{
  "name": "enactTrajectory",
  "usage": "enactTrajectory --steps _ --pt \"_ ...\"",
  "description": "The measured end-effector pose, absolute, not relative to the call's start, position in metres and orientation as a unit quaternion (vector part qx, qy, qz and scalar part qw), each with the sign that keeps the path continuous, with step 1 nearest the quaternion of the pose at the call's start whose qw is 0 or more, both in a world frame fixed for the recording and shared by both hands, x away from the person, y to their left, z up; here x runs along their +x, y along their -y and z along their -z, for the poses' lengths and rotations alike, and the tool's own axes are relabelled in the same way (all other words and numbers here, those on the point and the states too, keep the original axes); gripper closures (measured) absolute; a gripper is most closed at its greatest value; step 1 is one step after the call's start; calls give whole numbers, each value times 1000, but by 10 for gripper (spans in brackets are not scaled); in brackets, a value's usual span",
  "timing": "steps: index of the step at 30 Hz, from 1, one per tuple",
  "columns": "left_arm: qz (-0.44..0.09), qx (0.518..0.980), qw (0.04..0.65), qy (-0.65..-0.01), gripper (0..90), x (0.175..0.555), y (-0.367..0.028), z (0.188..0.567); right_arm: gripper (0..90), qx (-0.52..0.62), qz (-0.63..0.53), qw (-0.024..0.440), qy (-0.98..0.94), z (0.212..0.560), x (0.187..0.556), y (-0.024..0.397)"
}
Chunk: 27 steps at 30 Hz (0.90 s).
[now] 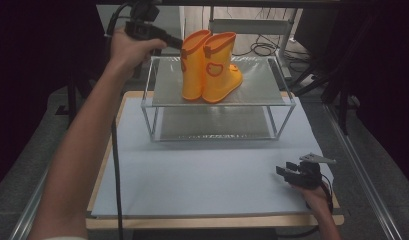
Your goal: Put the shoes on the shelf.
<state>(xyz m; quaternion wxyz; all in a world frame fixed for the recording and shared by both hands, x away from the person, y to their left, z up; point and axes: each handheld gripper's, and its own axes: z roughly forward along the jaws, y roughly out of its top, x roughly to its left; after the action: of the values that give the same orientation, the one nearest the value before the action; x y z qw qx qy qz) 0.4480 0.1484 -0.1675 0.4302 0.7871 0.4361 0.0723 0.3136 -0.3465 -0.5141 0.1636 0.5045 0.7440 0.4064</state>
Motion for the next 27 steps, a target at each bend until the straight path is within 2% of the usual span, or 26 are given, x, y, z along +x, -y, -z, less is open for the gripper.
enactTrajectory --steps 7,15,27 --pt "-72 784 406 -464 871 448 -164 215 458 498 -403 163 -750 514 315 341" --pt "-56 788 378 -483 876 468 -157 263 457 497 -400 164 -752 516 315 341" --pt "-61 777 360 -512 870 495 -146 306 458 498 -397 164 -753 518 315 341"
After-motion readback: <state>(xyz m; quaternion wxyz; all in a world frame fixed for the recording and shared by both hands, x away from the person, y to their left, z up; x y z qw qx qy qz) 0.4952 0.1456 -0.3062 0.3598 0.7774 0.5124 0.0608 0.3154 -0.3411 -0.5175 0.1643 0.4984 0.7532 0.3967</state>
